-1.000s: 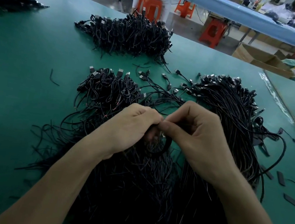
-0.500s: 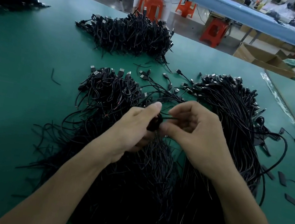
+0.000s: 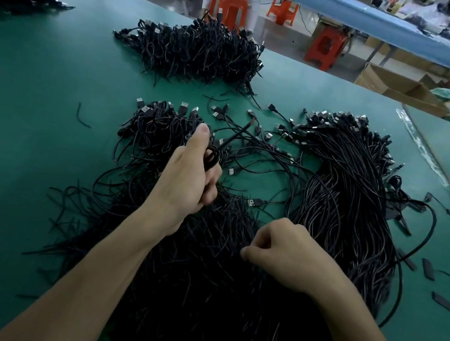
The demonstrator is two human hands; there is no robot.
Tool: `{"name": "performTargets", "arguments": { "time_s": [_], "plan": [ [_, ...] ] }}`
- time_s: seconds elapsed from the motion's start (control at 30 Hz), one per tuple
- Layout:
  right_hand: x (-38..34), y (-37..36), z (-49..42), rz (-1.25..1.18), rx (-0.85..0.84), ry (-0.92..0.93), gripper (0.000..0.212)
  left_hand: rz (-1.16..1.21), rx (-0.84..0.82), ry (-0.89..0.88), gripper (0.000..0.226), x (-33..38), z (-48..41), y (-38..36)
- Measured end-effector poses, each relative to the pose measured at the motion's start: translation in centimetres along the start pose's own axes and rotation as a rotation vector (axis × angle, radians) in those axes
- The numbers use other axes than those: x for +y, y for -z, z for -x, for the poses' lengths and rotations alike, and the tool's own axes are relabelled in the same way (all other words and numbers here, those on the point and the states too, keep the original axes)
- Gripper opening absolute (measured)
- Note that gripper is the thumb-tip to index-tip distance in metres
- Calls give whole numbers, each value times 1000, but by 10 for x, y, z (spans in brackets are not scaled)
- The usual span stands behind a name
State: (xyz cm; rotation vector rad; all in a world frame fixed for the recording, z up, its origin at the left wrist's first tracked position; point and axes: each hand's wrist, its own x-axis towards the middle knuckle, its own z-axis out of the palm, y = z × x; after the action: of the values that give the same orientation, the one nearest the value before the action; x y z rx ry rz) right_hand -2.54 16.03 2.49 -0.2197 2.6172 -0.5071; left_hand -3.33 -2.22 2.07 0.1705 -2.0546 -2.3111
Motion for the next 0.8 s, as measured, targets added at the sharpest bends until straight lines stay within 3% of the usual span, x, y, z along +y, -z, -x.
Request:
{"name": "performTargets", "arguments": {
  "time_s": [0.23, 0.6, 0.7, 0.8],
  "plan": [
    [-1, -2, 1, -8, -25, -12, 25, 1, 4, 117, 64, 1, 0, -1],
    [-5, 15, 18, -92, 66, 18, 20, -8, -49, 53, 51, 6, 5, -3],
    [-1, 28, 24, -159, 81, 7, 21, -4, -61, 44, 55, 6, 6, -2],
    [2, 42, 28, -354, 215, 72, 18, -30, -93, 29, 59, 5, 5, -2]
  ]
}}
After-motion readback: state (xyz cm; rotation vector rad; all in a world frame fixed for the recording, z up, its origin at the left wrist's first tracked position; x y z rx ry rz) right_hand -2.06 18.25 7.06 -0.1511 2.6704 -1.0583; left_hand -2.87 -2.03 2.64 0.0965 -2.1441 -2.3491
